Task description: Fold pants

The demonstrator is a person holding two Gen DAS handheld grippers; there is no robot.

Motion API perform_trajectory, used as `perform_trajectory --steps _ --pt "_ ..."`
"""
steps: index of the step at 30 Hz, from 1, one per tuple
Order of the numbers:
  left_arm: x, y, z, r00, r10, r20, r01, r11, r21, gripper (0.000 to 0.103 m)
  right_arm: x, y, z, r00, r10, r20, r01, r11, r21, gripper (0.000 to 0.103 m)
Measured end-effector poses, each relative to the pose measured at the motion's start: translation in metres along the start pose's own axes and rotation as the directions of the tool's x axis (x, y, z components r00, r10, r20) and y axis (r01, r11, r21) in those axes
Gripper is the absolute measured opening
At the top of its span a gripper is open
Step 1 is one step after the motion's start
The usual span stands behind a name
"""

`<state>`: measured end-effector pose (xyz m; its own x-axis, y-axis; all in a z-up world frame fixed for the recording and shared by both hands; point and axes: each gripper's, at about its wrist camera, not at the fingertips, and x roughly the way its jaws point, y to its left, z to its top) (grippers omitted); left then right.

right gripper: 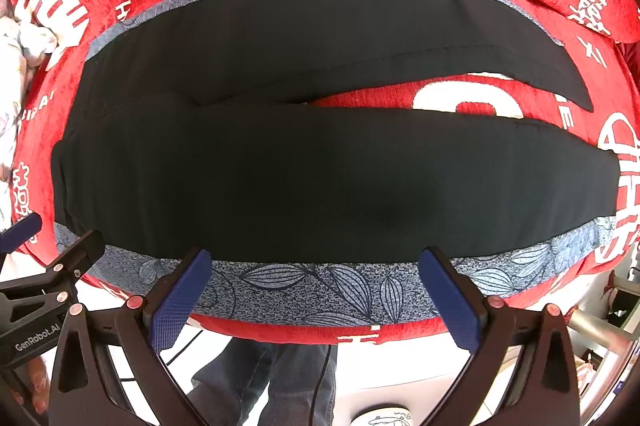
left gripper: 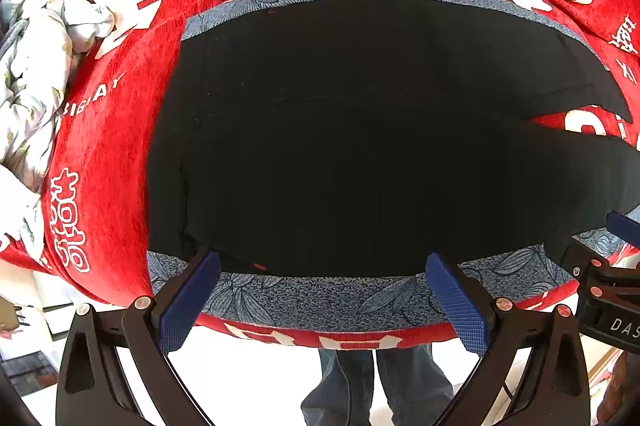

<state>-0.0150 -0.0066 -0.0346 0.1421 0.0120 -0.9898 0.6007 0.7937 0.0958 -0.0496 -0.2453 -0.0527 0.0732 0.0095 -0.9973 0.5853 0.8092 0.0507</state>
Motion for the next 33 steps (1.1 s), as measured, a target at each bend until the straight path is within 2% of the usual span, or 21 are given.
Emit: perform_trajectory --steps 15,24,30,33 --pt "-0.003 -0.005 -0.003 1.0 0.018 -0.002 -0.018 1.0 0.014 0.103 -0.007 -0.014 -0.007 0.999 0.024 0.025 -0.025 0.999 0.026 0.103" --pt "0.013 -0.01 -0.006 0.998 0.051 -0.045 -0.048 0.997 0.062 0.103 -0.015 -0.022 -0.012 0.99 0.128 0.054 -0.131 0.989 0.07 0.103" --pt "0.009 -0.023 -0.001 0.998 0.058 -0.028 -0.056 0.994 0.094 0.103 -0.02 -0.029 -0.016 0.976 0.201 0.078 -0.207 0.975 0.08 0.103" --pt "0.005 -0.03 0.001 0.999 0.046 -0.02 -0.044 0.995 0.086 0.103 -0.02 -0.034 -0.015 0.961 0.261 0.087 -0.266 0.963 0.052 0.103"
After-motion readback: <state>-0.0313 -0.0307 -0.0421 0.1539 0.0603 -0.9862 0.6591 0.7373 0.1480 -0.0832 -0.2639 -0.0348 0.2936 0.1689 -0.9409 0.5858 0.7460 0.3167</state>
